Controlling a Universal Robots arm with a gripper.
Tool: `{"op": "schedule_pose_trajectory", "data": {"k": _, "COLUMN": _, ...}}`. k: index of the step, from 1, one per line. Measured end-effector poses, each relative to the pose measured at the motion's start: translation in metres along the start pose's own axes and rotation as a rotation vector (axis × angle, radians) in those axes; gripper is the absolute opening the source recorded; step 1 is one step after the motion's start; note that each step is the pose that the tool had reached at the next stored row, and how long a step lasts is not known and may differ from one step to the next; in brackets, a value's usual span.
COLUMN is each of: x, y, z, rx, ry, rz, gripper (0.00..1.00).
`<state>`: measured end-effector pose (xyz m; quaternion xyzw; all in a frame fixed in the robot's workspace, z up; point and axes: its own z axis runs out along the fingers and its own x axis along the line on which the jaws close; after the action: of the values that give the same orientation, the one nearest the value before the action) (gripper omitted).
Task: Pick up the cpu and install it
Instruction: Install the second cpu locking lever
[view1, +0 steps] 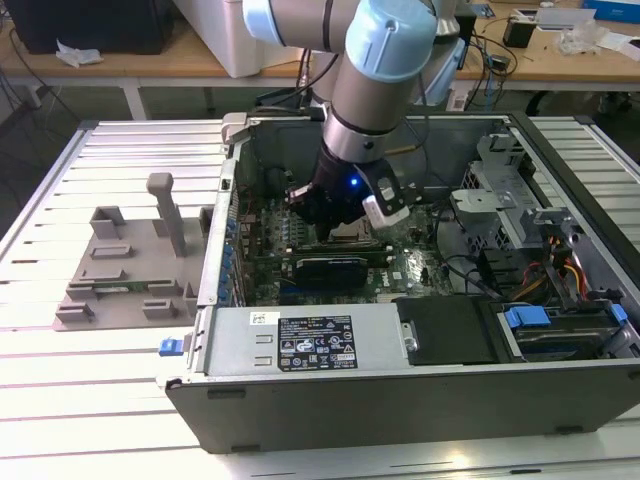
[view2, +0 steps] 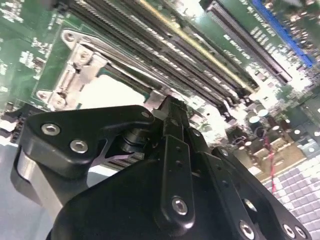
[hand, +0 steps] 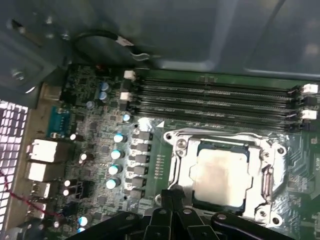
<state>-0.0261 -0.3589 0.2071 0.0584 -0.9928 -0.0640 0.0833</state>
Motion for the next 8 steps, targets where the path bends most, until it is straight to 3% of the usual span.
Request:
{"op": "schedule_pose_trajectory", "data": {"k": 5, "x": -0.02, "y": 0.0123, "z": -0.0011, "rx": 0.0102, "ry": 0.0097, "rz": 0.003, "gripper": 0.11}}
{"op": "schedule_pose_trajectory", "data": {"k": 6, "x": -0.0276, "y": 0.0133, "z": -0.0021, "rx": 0.015, "ry": 0.0126, "rz": 0.005, "gripper": 0.11}}
{"op": "schedule_pose_trajectory", "data": {"k": 8, "x": -0.034, "y": 0.0154, "z": -0.0029, "rx": 0.0345, "ry": 0.016, "rz": 0.008, "gripper": 0.11}}
